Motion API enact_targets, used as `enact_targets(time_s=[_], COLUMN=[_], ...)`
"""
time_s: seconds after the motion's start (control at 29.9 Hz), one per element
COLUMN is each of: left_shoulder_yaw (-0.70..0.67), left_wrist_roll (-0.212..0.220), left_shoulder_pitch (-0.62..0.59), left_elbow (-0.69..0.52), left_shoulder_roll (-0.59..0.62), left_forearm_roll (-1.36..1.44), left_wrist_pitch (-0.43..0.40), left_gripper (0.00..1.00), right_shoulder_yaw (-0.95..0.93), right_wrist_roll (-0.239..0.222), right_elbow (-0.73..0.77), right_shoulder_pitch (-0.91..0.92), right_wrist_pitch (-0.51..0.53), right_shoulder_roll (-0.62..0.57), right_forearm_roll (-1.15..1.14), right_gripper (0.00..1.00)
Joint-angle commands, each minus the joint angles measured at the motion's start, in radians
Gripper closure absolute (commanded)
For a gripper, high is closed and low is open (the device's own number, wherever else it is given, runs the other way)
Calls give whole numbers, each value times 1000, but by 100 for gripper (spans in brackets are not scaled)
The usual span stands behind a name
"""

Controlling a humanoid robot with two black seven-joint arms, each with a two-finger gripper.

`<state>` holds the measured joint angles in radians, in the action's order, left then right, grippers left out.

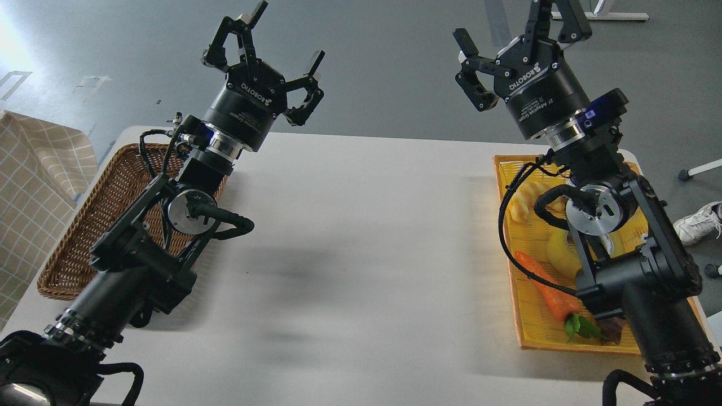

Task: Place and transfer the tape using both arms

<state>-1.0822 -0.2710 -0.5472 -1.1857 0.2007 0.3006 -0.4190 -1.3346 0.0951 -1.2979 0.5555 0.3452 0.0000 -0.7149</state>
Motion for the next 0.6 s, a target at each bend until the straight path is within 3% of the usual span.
enact_targets(time_s=[0.0,0.57], left_shoulder_yaw=[-1,4], left_wrist_roll=[3,1], left_shoulder_pitch=[-7,-4], left_elbow=[5,9], left_shoulder_roll=[0,-34], left_forearm_roll=[0,5], left_wrist_pitch=[19,34], left_gripper=[2,2], right_shoulder_yaw=[0,2], right_wrist_roll=[0,0], right_elbow=[-7,-32], right_shoulder_pitch=[-17,-48], right_wrist_pitch=[0,0], right_shoulder_roll=[0,0], right_forearm_roll=[0,0], right_gripper=[0,0])
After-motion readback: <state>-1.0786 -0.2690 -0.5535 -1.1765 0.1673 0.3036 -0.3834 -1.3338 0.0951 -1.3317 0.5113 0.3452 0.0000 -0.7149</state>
